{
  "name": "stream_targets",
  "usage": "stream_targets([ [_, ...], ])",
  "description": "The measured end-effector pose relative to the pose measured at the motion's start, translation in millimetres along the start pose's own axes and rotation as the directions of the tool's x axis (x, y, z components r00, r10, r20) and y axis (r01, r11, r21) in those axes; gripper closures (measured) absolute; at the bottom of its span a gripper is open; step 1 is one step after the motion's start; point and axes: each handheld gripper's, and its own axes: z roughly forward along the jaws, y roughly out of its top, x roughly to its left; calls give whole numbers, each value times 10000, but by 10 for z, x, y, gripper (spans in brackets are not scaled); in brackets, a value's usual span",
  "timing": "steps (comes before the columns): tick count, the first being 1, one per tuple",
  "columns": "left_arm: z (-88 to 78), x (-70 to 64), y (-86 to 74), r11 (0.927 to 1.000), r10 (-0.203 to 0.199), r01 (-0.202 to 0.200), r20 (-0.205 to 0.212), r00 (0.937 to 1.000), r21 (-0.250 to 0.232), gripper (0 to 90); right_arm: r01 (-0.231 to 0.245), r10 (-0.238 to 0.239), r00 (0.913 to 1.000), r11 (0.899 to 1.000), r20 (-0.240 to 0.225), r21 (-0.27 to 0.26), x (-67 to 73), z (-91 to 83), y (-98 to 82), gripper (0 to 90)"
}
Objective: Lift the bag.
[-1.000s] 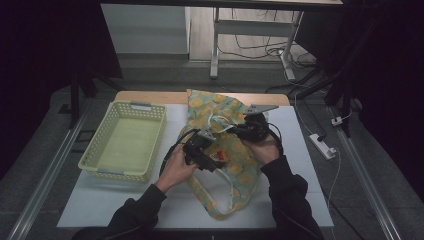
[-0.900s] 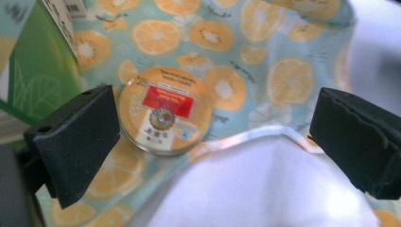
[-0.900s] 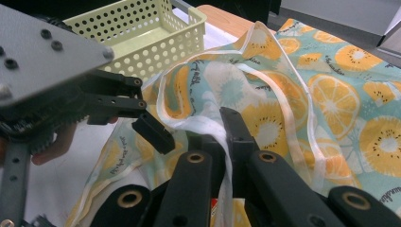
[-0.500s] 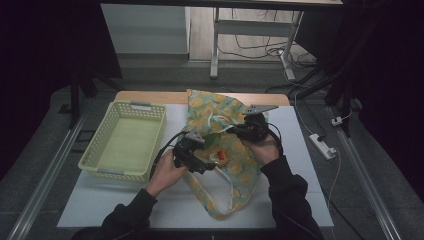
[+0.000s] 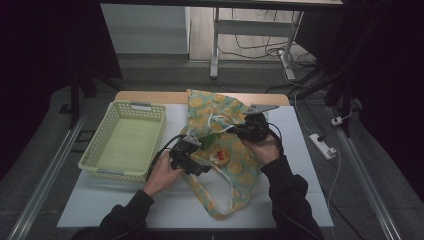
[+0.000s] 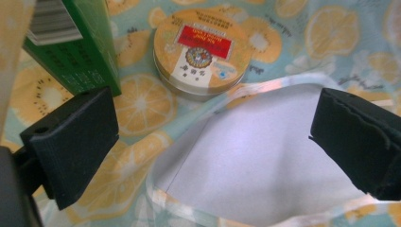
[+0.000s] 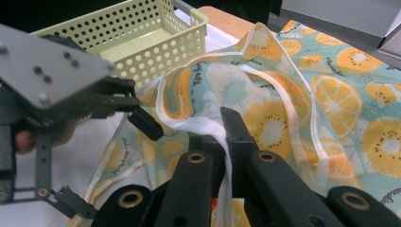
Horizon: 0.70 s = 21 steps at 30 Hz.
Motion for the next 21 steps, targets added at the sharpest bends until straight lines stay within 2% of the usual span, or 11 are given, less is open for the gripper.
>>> stream_targets([
  [5, 110, 4, -25, 9998, 163, -164, 108, 9998, 134, 36, 1, -1, 10000, 10000, -8, 49, 5, 12, -4, 892],
  [11, 238, 34, -32, 9988, 380, -379, -16, 9993, 318, 42, 2, -2, 10000, 10000, -18, 51, 3, 13, -4, 891],
  [17, 346, 47, -23, 9948, 680, -674, -54, 9977, 763, 51, 2, -2, 10000, 10000, -19, 54, 1, 13, -5, 891],
  [21, 376, 43, -36, 9896, 994, -943, -417, 9942, 1086, 134, 1, -1, 10000, 10000, -21, 54, 0, 13, -6, 892],
])
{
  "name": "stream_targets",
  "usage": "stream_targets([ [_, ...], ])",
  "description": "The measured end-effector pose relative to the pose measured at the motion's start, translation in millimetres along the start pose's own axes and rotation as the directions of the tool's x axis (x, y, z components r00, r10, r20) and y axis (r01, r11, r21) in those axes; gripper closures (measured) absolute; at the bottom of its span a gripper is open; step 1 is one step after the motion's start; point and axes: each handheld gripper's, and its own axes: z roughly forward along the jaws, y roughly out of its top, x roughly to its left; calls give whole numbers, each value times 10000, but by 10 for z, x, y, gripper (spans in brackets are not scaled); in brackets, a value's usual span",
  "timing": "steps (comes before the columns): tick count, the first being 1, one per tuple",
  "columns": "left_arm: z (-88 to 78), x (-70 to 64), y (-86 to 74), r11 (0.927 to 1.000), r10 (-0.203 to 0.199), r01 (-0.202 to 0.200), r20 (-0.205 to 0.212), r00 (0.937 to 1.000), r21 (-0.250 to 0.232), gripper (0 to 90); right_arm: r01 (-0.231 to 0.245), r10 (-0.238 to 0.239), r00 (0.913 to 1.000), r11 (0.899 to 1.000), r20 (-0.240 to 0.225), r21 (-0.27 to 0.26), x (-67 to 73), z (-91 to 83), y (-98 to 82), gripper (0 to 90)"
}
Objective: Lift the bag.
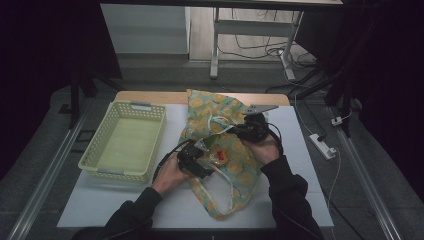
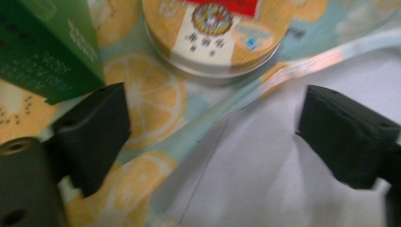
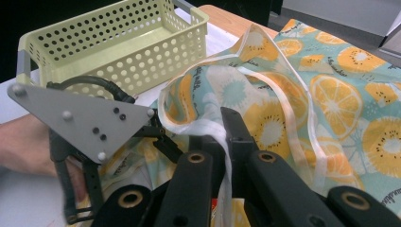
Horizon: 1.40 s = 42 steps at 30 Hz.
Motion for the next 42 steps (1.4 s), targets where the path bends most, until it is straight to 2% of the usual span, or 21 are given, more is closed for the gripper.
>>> stream_targets([
  [1, -12, -1, -6, 9999, 123, -123, -69, 9999, 25, 159, 0, 0, 10000, 10000, 1, -4, 0, 0, 0, 891],
  [6, -61, 8, -17, 10000, -38, 38, -193, 9998, -11, 357, -10, 10, 10000, 10000, 3, -42, -2, -8, 3, 891],
  [9, -78, -32, 3, 9999, -30, 32, -161, 9999, 155, 466, -14, 14, 10000, 10000, 0, -48, 0, -10, 4, 892],
  [12, -94, -85, 35, 9990, 14, -11, -69, 10000, 448, 647, -11, 11, 10000, 10000, 10, -67, -1, -13, 5, 892],
  [16, -99, -111, 50, 9981, -242, 242, -6, 9997, 571, 882, -15, 15, 10000, 10000, 23, -68, -2, -17, 6, 892],
  [18, -103, -107, 50, 9974, -435, 433, 20, 9991, 573, 887, -20, 20, 10000, 10000, 17, -76, -1, -18, 7, 892],
  [20, -113, -115, 60, 9968, -460, 463, -55, 9989, 647, 889, -27, 27, 10000, 10000, 9, -74, -2, -18, 9, 892],
  [24, -176, -107, 71, 9955, -905, 899, 225, 9956, 299, 889, -44, 44, 10000, 10000, -10, -68, 4, -23, 15, 892],
  [26, -222, -115, 83, 9952, -980, 978, 340, 9946, 74, 889, 0, 0, 10000, 10000, -40, -87, 17, -31, 29, 893],
  [32, -350, -182, 143, 9972, -732, 739, 492, 9961, -131, 890, 68, -70, 9999, 9998, -100, -161, 70, -64, 85, 894],
  [42, -605, -187, 219, 9918, -774, 887, 1191, 9899, -923, 890, 162, -165, 9998, 9996, -147, -222, 101, -129, 177, 894],
])
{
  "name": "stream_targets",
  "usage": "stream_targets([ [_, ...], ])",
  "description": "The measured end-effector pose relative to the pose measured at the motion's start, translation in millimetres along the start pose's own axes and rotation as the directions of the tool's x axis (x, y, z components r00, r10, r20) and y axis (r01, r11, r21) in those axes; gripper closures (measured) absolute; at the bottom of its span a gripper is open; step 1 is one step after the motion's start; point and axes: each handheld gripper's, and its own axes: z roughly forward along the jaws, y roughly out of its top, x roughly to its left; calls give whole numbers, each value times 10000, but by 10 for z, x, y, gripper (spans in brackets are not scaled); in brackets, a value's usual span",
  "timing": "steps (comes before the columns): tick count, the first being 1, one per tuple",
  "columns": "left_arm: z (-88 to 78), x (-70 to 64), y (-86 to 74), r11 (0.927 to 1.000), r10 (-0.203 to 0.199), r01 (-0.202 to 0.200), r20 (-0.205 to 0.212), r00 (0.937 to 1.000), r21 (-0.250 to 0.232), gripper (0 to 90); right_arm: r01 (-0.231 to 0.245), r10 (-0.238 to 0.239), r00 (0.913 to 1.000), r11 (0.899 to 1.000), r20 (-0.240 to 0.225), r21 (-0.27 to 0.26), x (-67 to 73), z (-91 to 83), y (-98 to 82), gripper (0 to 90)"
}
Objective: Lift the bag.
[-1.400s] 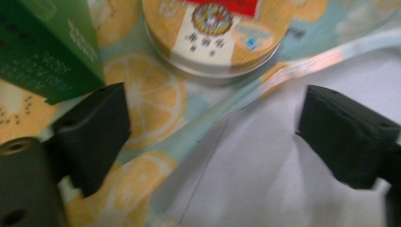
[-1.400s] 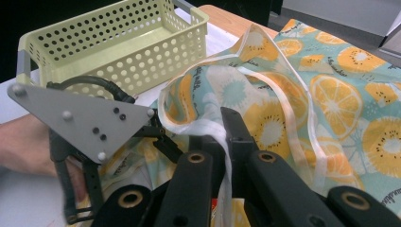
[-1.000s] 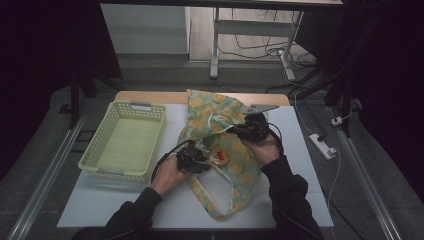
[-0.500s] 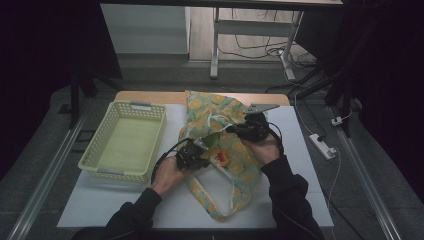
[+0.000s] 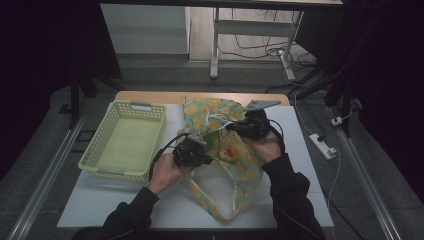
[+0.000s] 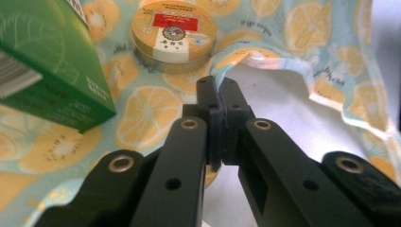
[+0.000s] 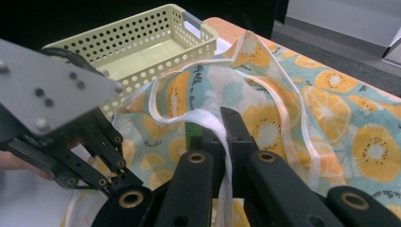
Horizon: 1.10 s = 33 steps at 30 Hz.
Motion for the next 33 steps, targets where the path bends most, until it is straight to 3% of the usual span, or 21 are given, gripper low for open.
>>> stream_targets([
  [8, -243, -23, 95, 9979, -143, 161, 296, 9995, -622, 890, 394, -395, 9992, 9992, 82, 93, 58, -50, 137, 894],
  [13, -441, -23, 181, 9959, -101, 114, 148, 9998, -895, 890, 564, -566, 9983, 9982, 100, 192, 91, -72, 207, 894],
  [22, -747, 67, 367, 9916, -395, 429, 309, 9987, -1220, 890, 646, -645, 9979, 9973, -36, 336, 127, -105, 311, 894],
  [27, -918, 121, 491, 9895, -442, 469, 227, 9988, -1367, 890, 558, -552, 9982, 9980, -232, 284, 138, -132, 372, 894],
  [33, -1148, 144, 687, 9859, -360, 350, -30, 9993, -1638, 890, 767, -764, 9968, 9970, -251, 131, 185, -190, 516, 895],
])
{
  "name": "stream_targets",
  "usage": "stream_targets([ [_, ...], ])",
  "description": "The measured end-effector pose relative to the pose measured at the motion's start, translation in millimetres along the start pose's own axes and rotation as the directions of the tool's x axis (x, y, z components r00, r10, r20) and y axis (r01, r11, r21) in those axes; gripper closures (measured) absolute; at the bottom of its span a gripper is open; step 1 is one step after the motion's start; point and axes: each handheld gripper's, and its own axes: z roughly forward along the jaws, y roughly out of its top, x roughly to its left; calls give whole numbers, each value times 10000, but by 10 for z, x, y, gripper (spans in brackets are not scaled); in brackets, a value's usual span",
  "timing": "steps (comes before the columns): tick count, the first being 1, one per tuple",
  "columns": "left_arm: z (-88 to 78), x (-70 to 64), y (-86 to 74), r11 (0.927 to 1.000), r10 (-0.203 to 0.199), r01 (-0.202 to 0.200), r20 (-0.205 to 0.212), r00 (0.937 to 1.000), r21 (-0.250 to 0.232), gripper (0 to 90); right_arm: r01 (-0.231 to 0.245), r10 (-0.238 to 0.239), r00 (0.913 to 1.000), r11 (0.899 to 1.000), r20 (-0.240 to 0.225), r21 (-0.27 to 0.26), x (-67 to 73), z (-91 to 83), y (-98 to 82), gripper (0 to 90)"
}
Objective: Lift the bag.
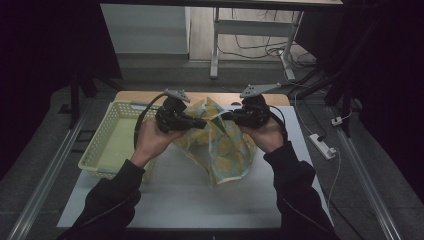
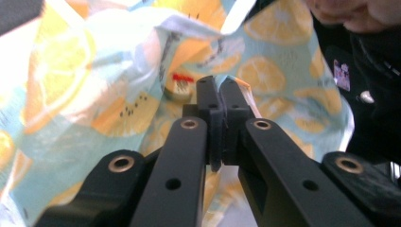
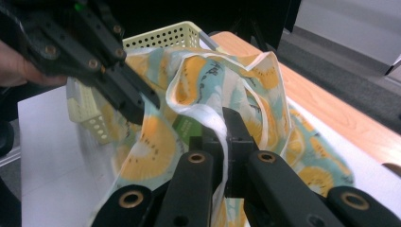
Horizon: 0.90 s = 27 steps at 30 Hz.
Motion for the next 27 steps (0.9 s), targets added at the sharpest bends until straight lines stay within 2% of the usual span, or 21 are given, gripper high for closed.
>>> stream_targets([
  [5, -150, 12, 194, 9994, 21, -25, -111, 9999, -351, 890, 204, -204, 9998, 9997, 23, -113, 31, -47, 144, 894],
  [10, -258, 2, 379, 9983, 205, -228, -430, 9989, -535, 890, 295, -291, 9995, 9993, 148, -248, 41, -109, 269, 894],
  [13, -316, 2, 463, 9967, 248, -278, -397, 9989, -757, 890, 363, -356, 9992, 9986, 194, -371, 49, -156, 330, 894],
  [20, -411, -30, 622, 9950, 379, -433, -611, 9974, -898, 890, 568, -543, 9977, 9965, 408, -617, 80, -296, 463, 895],
  [23, -466, -36, 681, 9936, 383, -445, -603, 9974, -1040, 890, 598, -562, 9973, 9952, 475, -774, 88, -348, 516, 895],
  [27, -508, 0, 716, 9901, 246, -272, -209, 9995, -1375, 890, 681, -632, 9967, 9926, 508, -1009, 114, -414, 587, 895],
])
